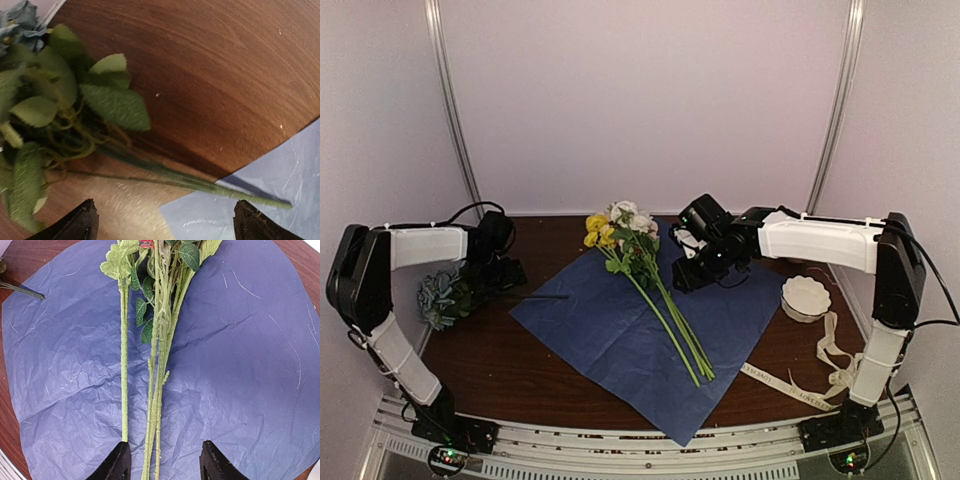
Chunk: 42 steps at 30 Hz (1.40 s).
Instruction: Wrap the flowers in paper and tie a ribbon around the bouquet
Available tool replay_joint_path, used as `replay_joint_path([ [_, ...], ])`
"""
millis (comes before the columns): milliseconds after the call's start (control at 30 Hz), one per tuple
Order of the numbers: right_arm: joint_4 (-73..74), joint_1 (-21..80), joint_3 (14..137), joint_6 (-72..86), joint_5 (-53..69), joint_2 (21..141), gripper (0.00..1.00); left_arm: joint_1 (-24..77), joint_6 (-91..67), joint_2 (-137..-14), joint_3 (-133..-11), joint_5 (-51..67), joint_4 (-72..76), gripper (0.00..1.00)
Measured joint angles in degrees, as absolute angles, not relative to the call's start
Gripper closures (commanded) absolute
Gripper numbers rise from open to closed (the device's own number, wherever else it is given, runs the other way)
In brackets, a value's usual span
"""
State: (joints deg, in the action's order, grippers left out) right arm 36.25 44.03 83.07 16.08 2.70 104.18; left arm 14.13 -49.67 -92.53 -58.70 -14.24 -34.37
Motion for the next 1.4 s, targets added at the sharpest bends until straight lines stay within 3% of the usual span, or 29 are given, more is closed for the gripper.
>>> replay_joint_path([
  [200, 36.51, 44.03, 82.98, 15.40, 2.68, 104.18, 0.52, 13.96, -51.62, -102.96, -66.76, -14.22, -34.37, 0.02],
  [567, 36.88, 44.03, 82.96, 14.63, 2.48, 104.18, 0.52, 12.80, -54.33, -112.09, -73.36, -15.33, -37.87, 0.12],
  [633, 36.93, 44.03, 82.96, 14.55, 2.48, 104.18, 0.52, 12.69, -54.89, -112.27, -73.43, -15.18, -38.00, 0.21],
  [833, 36.97, 44.03, 82.96, 14.09, 2.48, 104.09, 0.52, 12.56, -57.12, -111.53, -71.66, -15.35, -36.34, 0.70],
  [967, 37.15, 44.03, 82.96, 13.67, 2.48, 103.81, 0.52, 12.38, -57.87, -110.10, -69.38, -15.44, -34.54, 0.98],
  [1200, 37.32, 44.03, 82.96, 13.63, 2.48, 102.85, 0.52, 12.47, -56.84, -106.80, -67.77, -14.79, -34.24, 1.00],
  [1400, 37.52, 44.03, 82.96, 13.34, 2.79, 101.71, 0.51, 14.02, -53.49, -94.52, -67.59, -16.43, -35.94, 1.00],
])
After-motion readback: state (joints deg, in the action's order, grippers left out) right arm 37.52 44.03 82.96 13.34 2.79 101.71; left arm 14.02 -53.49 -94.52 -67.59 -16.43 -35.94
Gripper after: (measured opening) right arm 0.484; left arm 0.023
